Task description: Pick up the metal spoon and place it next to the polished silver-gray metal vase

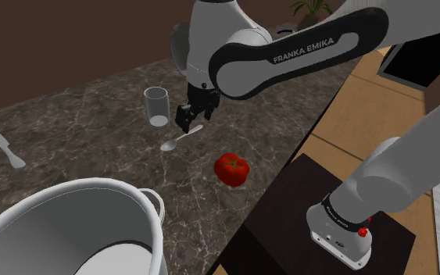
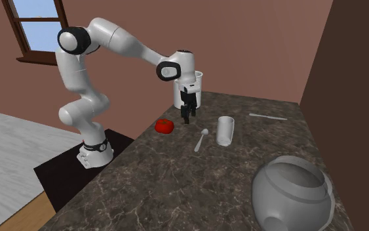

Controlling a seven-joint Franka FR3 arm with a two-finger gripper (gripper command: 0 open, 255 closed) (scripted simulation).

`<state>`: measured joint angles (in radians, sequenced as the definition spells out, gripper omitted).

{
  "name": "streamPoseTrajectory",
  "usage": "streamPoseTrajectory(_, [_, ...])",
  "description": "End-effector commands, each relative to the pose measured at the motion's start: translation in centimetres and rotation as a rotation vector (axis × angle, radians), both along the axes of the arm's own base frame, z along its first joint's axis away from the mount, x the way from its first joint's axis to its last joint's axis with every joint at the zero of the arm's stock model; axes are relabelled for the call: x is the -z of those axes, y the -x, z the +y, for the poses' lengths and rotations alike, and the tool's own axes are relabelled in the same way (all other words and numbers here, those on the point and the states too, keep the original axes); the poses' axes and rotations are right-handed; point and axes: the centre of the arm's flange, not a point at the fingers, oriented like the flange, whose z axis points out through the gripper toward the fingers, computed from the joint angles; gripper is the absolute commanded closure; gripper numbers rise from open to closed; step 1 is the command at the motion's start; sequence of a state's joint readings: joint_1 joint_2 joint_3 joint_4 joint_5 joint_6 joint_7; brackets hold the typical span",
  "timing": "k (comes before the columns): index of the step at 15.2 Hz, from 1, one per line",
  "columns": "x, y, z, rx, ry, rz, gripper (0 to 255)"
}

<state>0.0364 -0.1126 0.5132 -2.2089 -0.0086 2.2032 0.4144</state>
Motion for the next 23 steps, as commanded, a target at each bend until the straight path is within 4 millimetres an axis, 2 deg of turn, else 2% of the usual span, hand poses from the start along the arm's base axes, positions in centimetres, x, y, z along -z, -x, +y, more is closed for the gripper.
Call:
streamPoseTrajectory(1, [1.6, -1.3, 1.6, -0.002, 0.001, -0.011, 0])
streamPoseTrajectory(8, [5.9, -5.7, 8.2, -0.013, 0.009, -0.048, 0])
streamPoseTrajectory(16, [9.8, -6.4, 8.1, -0.013, 0.009, -0.048, 0])
streamPoseTrajectory(23, [9.8, -6.4, 8.1, -0.013, 0.009, -0.048, 0])
